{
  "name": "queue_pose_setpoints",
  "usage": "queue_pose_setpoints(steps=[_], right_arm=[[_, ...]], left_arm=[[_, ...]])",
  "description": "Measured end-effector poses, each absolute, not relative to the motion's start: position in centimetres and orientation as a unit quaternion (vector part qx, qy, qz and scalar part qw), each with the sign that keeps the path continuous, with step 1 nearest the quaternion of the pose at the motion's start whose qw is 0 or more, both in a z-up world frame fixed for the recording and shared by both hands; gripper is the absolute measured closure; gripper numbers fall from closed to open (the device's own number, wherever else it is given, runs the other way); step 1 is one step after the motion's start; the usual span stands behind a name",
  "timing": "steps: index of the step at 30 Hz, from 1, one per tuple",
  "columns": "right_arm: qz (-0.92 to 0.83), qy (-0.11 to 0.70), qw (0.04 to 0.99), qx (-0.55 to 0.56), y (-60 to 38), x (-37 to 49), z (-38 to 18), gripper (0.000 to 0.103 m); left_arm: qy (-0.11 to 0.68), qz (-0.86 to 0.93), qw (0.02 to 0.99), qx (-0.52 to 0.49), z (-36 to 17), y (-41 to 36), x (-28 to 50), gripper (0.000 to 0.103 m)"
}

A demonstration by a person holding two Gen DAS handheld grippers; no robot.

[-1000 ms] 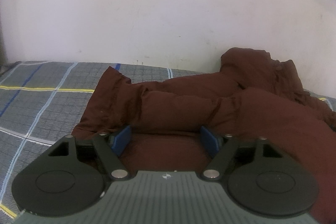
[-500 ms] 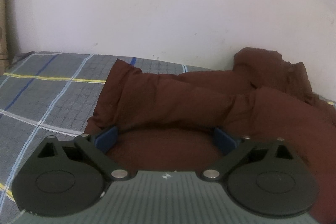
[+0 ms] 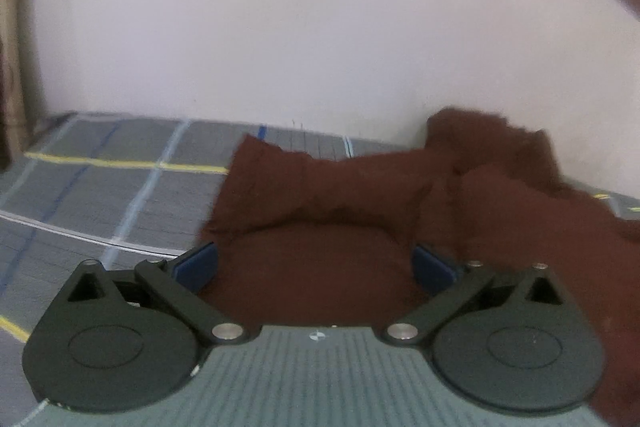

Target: Fold large clothes

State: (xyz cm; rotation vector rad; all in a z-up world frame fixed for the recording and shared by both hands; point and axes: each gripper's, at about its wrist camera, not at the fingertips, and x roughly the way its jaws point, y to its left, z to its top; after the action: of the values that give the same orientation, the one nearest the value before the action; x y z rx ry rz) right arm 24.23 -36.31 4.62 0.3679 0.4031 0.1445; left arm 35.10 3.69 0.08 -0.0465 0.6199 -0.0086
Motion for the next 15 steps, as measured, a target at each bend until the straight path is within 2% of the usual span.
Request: queue_pose_setpoints(steps=[4,8,15], right_arm=[[0.086,0.186,0.96,0.192,-36.6,14.7,6.8,0.013],[0.018,0.202,0.959,0.198,-37.7,6.3,6.4,0.012],[-0.045,0.245,0.955,0.164,-35.9,-1.0,4.6,0.012]], left_arm=[[0.308,-0.032,0.951,-0.013,1.6,6.3,30.6,0.0],[0.316,-0.048,0.948,0.0,1.8,9.9,24.4,0.0],[0.379,-0.057,0.923,-0.039,-0.6,14.8,16.0,0.001]])
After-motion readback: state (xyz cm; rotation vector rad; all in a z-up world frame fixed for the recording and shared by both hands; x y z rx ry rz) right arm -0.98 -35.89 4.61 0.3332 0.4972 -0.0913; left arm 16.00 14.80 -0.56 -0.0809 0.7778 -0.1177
